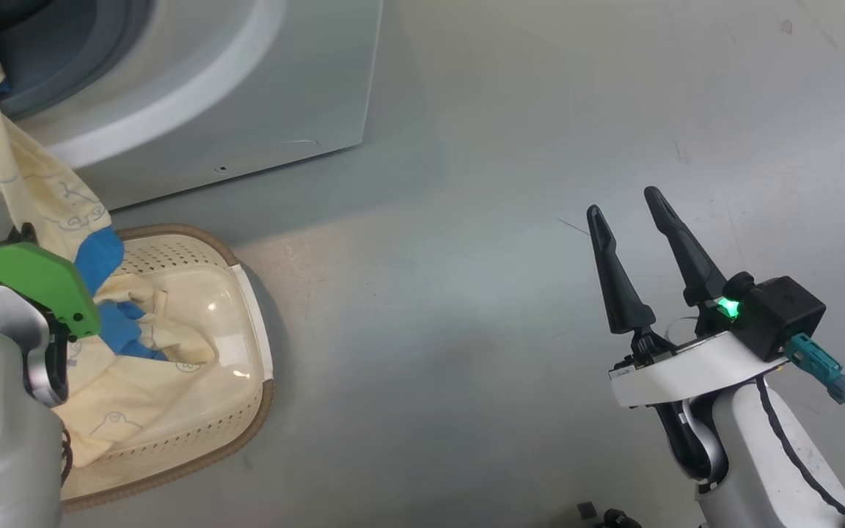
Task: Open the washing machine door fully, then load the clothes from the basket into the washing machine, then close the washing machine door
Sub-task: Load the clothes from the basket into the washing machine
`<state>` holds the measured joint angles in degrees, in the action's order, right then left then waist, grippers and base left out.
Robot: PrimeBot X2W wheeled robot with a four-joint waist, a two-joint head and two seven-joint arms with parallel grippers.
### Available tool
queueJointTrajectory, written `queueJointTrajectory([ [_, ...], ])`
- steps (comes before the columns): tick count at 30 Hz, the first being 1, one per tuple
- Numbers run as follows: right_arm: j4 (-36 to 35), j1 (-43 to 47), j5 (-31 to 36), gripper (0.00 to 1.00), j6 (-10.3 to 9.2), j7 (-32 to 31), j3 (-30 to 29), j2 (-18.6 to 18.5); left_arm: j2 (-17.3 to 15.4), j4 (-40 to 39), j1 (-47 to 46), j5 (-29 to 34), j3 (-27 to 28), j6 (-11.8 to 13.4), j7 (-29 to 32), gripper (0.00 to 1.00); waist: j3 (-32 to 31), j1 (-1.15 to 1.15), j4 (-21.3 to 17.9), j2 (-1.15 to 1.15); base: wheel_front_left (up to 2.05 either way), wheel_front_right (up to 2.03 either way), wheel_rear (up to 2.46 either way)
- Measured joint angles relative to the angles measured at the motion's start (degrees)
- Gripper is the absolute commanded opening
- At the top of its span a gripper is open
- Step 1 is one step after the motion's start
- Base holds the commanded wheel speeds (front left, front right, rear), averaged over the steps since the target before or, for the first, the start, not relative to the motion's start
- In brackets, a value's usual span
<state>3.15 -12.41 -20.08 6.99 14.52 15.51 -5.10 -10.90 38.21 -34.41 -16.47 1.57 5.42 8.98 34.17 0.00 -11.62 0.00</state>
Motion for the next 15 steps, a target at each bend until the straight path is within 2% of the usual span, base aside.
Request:
queueJointTrajectory([
  [10,0.23,0.01,-0.05,1.00,0.00,-0.01,-0.30,0.08,0.07,1.86,-0.33,-1.25,0.37,-0.77,-0.99,0.00,-0.43,0.00,0.12,0.00,0.00,0.00,0.00],
  [13,0.24,0.01,-0.05,1.00,0.00,-0.01,-0.67,0.10,0.45,1.81,-0.38,-2.37,0.51,-1.72,-0.98,0.00,-0.55,0.00,0.42,0.00,0.00,0.00,0.00],
  [15,0.20,0.02,-0.05,1.00,0.00,0.00,-2.15,-0.07,1.89,1.20,-0.83,-3.57,0.30,-3.30,-0.98,0.00,-0.65,0.00,1.05,0.00,0.00,0.00,0.00],
])
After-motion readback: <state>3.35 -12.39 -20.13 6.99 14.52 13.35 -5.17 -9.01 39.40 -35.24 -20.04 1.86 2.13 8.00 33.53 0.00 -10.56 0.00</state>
